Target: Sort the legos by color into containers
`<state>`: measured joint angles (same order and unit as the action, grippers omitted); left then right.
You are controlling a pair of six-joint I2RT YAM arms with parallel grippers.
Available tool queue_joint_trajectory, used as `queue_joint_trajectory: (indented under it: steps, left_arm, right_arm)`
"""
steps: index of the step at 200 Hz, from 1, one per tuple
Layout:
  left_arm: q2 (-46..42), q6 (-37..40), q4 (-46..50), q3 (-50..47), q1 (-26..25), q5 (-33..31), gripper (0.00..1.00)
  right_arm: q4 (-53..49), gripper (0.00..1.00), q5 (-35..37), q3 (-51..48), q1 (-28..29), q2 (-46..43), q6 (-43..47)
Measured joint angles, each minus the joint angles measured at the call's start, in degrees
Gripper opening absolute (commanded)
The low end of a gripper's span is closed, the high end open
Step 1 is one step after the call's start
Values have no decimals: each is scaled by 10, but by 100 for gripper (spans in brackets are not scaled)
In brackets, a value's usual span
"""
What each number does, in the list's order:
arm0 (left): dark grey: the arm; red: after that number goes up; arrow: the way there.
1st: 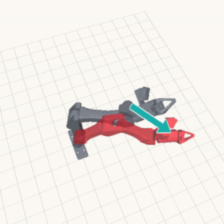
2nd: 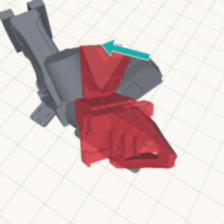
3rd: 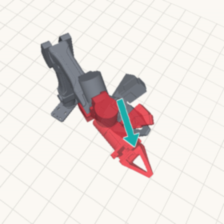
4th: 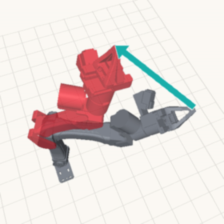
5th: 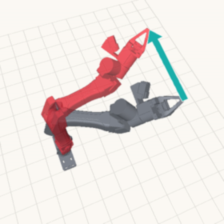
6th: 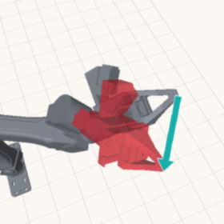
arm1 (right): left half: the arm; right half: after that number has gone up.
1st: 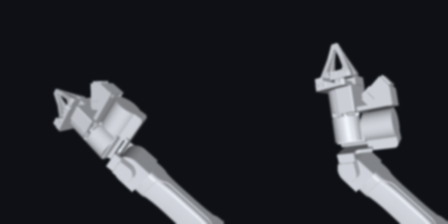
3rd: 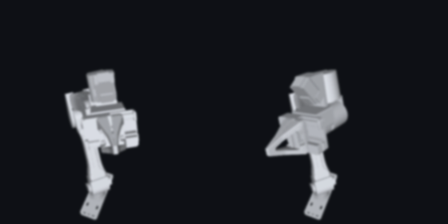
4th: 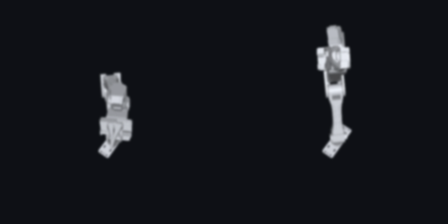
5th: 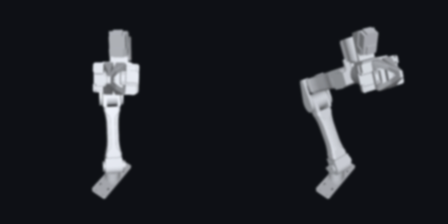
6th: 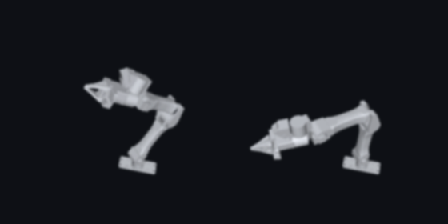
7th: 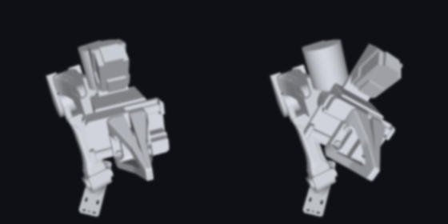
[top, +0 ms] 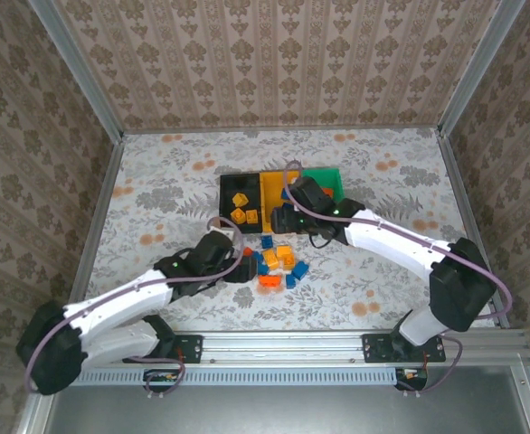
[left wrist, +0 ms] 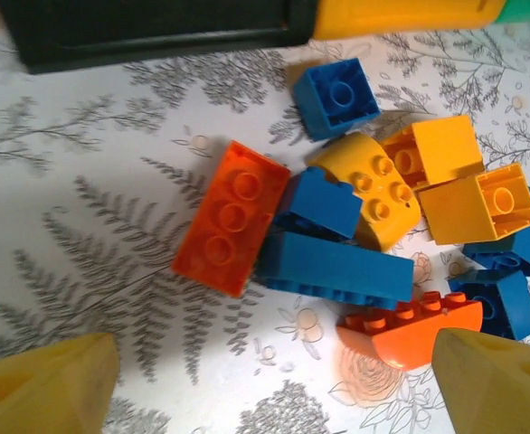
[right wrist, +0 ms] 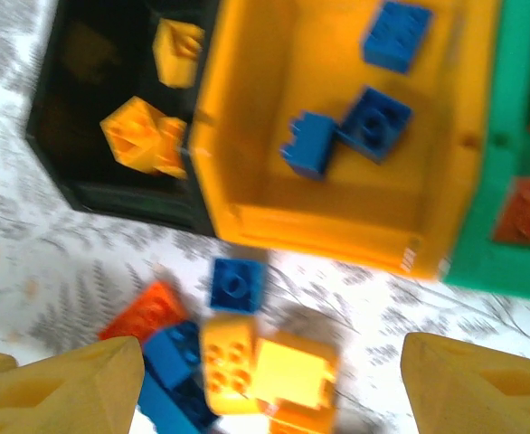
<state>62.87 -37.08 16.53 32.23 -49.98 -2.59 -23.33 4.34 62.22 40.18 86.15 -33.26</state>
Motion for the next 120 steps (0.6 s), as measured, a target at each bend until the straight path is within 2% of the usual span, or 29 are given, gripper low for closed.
queue_joint_trajectory:
  steps: [43,91,120]
  left_arm:
    - [76,21,-17,36,-16,10,82]
    - [118,68,-22,83,-88,21,84]
    - [152,83,-41,89,-101,40,80]
  right_arm:
    - [0,77,2,-57,-9,-48,-13]
    - [-1,77,4,-89,-16,-98,-15]
    - [-2,77,6,-103,-30,-116,-15]
